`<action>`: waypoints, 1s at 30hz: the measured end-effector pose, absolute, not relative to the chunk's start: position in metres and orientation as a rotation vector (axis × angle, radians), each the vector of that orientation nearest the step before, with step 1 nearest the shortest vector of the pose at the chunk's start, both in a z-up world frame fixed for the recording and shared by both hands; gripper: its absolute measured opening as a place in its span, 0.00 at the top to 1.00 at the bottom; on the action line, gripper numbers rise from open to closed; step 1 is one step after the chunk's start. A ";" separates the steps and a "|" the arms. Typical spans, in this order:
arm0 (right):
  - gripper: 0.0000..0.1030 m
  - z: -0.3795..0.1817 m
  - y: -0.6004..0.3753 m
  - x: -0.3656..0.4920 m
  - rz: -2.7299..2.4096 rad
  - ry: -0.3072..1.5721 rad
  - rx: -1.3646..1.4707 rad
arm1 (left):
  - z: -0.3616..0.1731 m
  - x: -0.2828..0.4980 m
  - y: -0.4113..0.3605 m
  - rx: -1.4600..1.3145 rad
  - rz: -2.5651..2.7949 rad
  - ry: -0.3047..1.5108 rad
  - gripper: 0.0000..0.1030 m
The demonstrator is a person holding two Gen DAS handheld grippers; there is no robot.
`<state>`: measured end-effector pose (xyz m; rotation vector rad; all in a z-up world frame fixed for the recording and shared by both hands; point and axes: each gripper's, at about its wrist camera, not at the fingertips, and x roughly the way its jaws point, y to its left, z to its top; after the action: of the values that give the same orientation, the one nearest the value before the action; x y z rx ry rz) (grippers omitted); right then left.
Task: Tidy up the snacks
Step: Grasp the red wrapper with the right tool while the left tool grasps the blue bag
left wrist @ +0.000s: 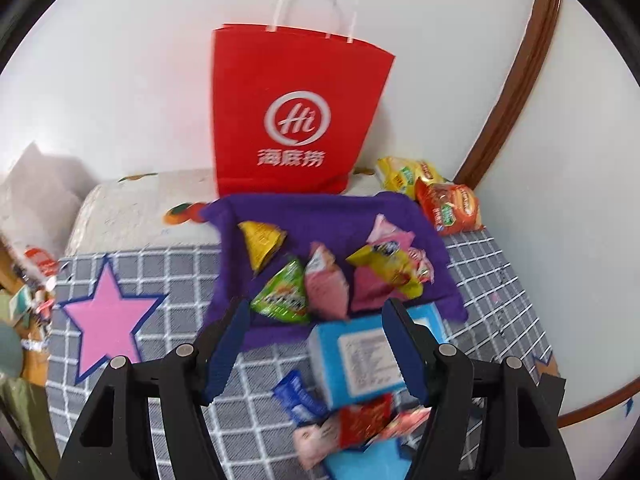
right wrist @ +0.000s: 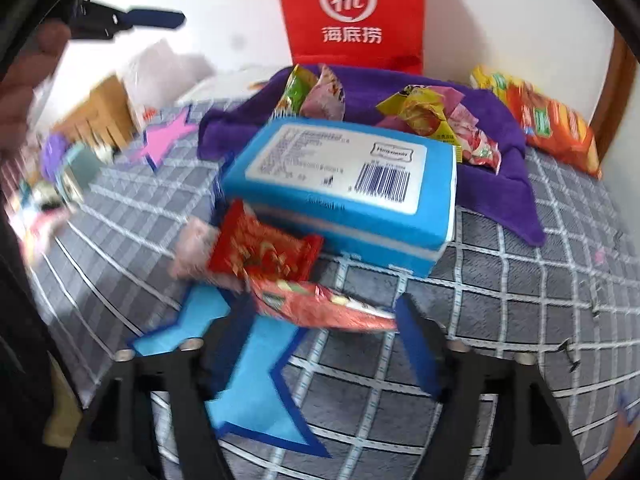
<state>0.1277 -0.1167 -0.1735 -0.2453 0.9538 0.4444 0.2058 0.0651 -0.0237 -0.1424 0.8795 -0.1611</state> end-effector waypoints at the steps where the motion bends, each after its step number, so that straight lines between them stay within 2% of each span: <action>1: 0.26 -0.176 -0.112 0.124 0.439 0.942 -0.295 | -0.025 0.200 0.068 -0.142 -0.155 0.880 0.35; 8: 0.26 -0.199 -0.090 0.127 0.450 0.909 -0.515 | -0.038 0.170 0.081 -0.138 -0.132 0.912 0.35; 10: 0.31 -0.202 -0.090 0.127 0.485 0.892 -0.525 | -0.041 0.161 0.084 -0.127 -0.130 0.913 0.35; 12: 0.53 -0.203 -0.092 0.126 0.515 0.907 -0.501 | -0.045 0.152 0.087 -0.121 -0.115 0.915 0.35; 13: 0.53 -0.202 -0.095 0.126 0.514 0.917 -0.478 | -0.048 0.150 0.090 -0.126 -0.109 0.920 0.35; 16: 0.70 -0.199 -0.108 0.124 0.490 0.959 -0.408 | -0.057 0.146 0.097 -0.148 -0.097 0.939 0.35; 23: 0.71 -0.174 -0.171 0.114 0.346 0.987 -0.088 | -0.093 0.141 0.104 -0.202 -0.080 0.995 0.35; 30: 0.69 -0.198 -0.182 0.119 0.220 1.007 -0.095 | -0.124 0.154 0.091 -0.241 -0.121 1.038 0.35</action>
<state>0.1190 -0.1823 -0.1983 -0.0953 1.0068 0.2197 0.1544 0.0913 -0.1236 -0.2405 1.0381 -0.1211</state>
